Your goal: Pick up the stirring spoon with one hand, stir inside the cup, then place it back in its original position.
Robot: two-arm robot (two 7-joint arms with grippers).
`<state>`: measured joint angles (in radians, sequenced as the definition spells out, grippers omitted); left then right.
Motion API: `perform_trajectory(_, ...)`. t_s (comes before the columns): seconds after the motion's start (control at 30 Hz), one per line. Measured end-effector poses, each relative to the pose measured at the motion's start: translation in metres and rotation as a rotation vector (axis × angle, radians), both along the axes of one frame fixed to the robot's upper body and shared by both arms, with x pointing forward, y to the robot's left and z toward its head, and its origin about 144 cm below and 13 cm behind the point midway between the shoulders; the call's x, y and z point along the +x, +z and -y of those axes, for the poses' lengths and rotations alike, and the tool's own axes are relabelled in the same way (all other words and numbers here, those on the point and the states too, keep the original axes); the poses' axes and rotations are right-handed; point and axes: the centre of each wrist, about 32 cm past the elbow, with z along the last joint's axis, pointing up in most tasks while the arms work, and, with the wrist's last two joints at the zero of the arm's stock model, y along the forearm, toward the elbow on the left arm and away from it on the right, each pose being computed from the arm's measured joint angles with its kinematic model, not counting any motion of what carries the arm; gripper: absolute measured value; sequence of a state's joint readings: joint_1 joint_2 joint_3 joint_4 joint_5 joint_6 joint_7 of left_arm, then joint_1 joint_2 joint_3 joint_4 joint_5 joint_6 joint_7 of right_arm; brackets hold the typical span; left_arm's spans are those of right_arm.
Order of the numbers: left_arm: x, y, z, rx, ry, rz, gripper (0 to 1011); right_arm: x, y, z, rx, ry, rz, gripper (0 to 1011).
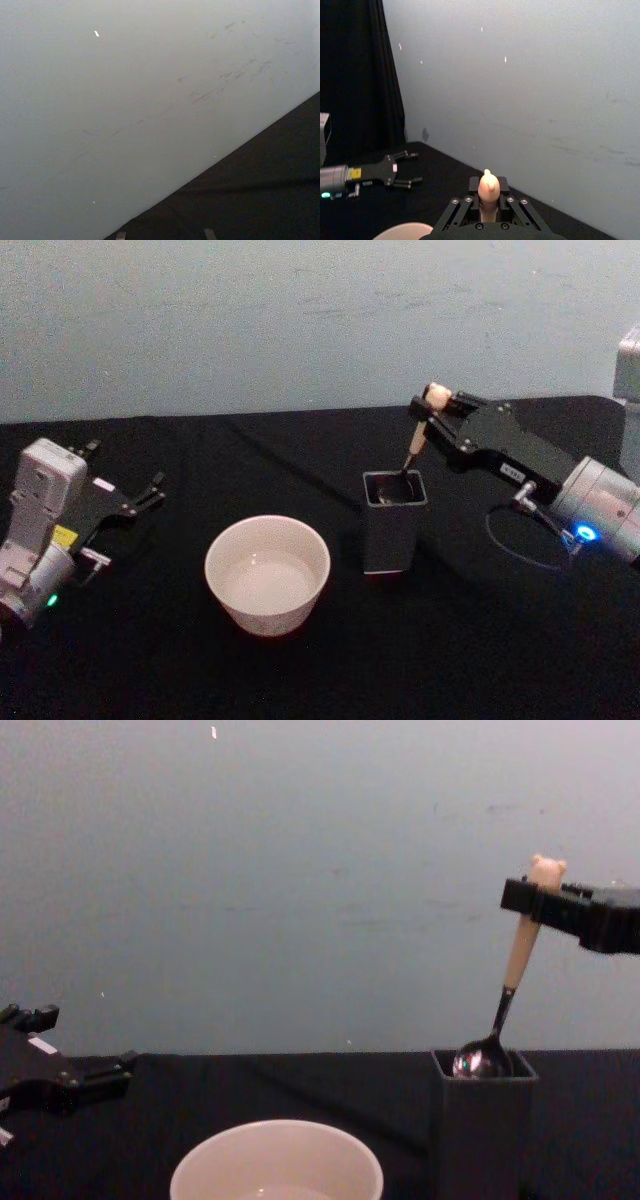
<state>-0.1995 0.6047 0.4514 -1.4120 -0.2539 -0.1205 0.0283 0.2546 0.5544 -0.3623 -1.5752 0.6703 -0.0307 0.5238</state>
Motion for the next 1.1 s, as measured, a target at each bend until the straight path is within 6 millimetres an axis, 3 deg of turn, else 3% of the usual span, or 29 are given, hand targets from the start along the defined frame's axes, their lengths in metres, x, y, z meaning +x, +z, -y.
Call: perform_trajectory(1.1, 0.0, 0.0, 0.0, 0.0, 0.0, 0.0, 1001, 0.004, -0.037, -0.005, -0.132, 0.0, -0.13, 213)
